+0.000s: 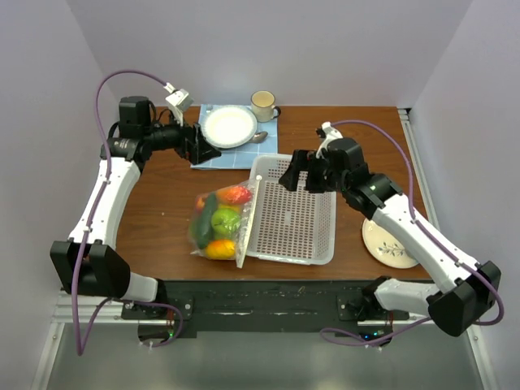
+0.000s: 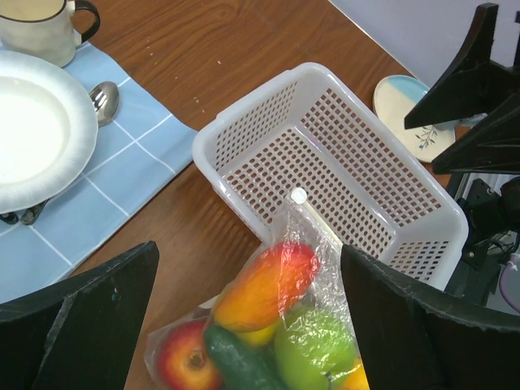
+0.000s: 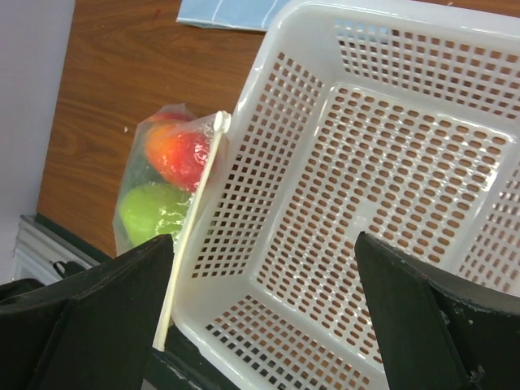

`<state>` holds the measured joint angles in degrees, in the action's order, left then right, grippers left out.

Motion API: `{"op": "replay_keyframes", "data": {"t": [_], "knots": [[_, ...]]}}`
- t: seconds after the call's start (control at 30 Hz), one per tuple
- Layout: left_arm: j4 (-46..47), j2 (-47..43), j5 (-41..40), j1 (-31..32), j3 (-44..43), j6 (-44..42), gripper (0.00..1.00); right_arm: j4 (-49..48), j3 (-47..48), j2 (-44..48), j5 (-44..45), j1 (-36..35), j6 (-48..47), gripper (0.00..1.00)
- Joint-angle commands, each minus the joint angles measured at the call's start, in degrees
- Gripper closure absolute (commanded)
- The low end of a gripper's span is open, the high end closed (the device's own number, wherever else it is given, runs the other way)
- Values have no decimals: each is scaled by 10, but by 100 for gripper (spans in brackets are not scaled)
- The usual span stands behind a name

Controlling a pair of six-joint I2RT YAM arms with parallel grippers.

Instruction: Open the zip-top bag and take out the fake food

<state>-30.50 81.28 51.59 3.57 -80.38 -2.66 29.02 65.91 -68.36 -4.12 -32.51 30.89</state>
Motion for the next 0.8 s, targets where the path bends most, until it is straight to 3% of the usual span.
{"op": "replay_keyframes", "data": {"t": [0.0,0.2,0.37,0.77], "knots": [[71,7,39,4,15,22,0,-92,-22,-26,-44,-16,30,2],[148,32,95,4,27,61,0,-233,-39,-94,-72,-55,70,3],[158,57,102,4,22,57,0,-288,-25,-155,-88,-74,85,4],[120,58,61,3,28,-19,0,-326,-50,-175,-89,-103,113,31]]}}
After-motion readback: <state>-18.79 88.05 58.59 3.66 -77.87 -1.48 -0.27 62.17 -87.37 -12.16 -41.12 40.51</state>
